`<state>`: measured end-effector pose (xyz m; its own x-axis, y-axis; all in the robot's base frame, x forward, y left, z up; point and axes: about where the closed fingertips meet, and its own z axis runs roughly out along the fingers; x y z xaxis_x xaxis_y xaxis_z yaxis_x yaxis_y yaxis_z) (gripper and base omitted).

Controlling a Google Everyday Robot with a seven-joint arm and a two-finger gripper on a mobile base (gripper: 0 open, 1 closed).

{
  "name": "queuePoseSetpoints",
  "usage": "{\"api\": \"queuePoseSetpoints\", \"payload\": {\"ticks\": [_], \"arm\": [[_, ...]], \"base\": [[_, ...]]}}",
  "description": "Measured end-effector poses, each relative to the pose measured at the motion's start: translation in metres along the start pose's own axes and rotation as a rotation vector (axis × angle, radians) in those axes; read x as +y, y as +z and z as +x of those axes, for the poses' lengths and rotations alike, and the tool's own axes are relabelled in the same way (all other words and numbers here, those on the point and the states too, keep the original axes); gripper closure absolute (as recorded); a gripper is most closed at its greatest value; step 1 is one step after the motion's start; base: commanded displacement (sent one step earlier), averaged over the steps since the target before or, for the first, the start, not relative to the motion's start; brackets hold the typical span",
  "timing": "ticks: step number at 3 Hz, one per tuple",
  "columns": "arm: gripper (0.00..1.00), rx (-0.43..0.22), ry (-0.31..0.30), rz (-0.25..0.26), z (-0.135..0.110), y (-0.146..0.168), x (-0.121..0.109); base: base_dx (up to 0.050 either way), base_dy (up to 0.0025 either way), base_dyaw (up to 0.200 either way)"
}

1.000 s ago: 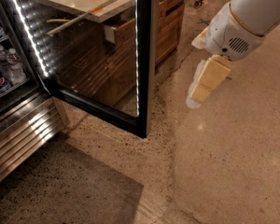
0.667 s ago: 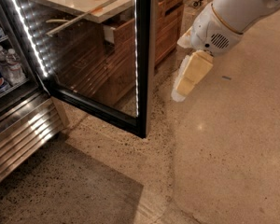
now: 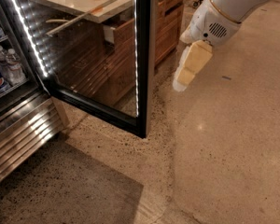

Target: Close right fridge door

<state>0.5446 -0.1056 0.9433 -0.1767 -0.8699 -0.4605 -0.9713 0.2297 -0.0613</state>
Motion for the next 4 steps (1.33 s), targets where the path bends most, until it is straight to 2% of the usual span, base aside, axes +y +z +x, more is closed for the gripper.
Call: {"api": "queuePoseSetpoints", "payload": {"ticks": [1, 2, 3, 4], "arm": [[0.0, 0.069, 0.079, -0.018, 0.005, -0.004, -0.039], [0.0, 0.139, 0.195, -0.031, 0.006, 0.033, -0.096], [0.0, 0.147, 0.229, 0.024, 0.018, 0.045, -0.132], [0.0, 0.134, 0.228, 0.041, 0.015, 0.049, -0.138]], "base": [[0.0, 0.0, 0.0], [0.0, 0.0, 0.0], [0.0, 0.0, 0.0], [0.0, 0.0, 0.0]]}}
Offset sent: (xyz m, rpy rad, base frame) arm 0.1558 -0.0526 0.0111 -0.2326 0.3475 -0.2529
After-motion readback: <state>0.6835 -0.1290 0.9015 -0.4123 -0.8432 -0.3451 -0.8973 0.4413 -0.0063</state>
